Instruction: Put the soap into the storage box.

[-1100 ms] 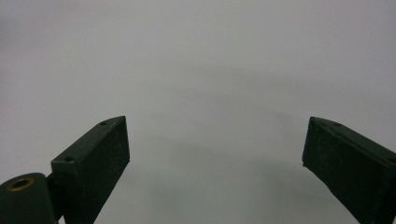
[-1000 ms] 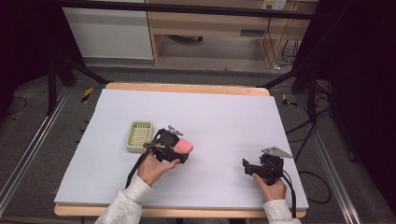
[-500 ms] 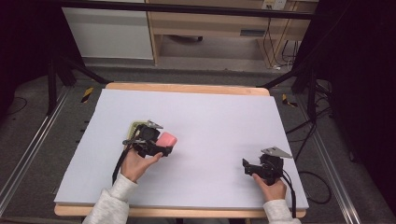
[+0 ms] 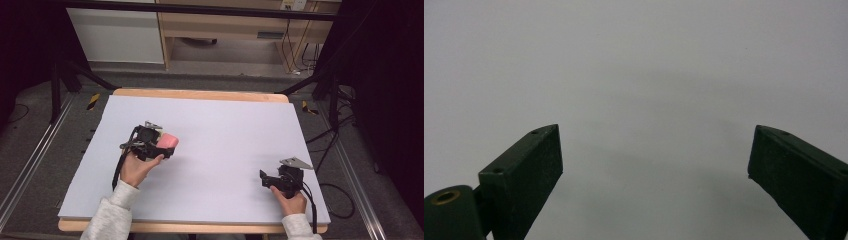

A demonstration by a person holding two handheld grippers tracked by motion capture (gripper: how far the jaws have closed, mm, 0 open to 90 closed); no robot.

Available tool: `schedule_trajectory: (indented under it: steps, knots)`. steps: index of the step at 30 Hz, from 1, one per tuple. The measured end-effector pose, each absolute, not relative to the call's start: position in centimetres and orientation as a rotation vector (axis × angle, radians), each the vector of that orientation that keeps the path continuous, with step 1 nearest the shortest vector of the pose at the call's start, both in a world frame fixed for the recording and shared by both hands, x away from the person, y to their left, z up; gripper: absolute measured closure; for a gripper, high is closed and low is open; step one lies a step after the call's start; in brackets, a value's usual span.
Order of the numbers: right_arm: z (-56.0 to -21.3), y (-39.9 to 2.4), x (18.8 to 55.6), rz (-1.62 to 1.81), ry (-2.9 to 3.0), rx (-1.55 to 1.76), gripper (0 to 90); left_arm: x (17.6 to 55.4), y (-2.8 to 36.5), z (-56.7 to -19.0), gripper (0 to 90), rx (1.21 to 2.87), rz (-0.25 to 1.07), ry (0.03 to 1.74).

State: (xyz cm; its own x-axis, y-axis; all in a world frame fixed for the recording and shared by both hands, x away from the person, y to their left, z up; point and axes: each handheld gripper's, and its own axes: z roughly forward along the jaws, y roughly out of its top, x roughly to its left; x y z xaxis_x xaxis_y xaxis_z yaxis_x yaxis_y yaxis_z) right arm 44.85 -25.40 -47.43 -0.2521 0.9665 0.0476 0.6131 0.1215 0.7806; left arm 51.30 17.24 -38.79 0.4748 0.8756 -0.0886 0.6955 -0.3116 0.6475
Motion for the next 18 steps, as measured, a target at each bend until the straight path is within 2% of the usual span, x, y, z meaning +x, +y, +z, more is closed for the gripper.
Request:
schedule_trajectory:
  steps: [18]
  knots:
    - [-47.4,-25.3,44.8,0.971,1.925,1.524,7.7,53.5,20.2,-39.1,37.2,2.034,0.389,1.415]
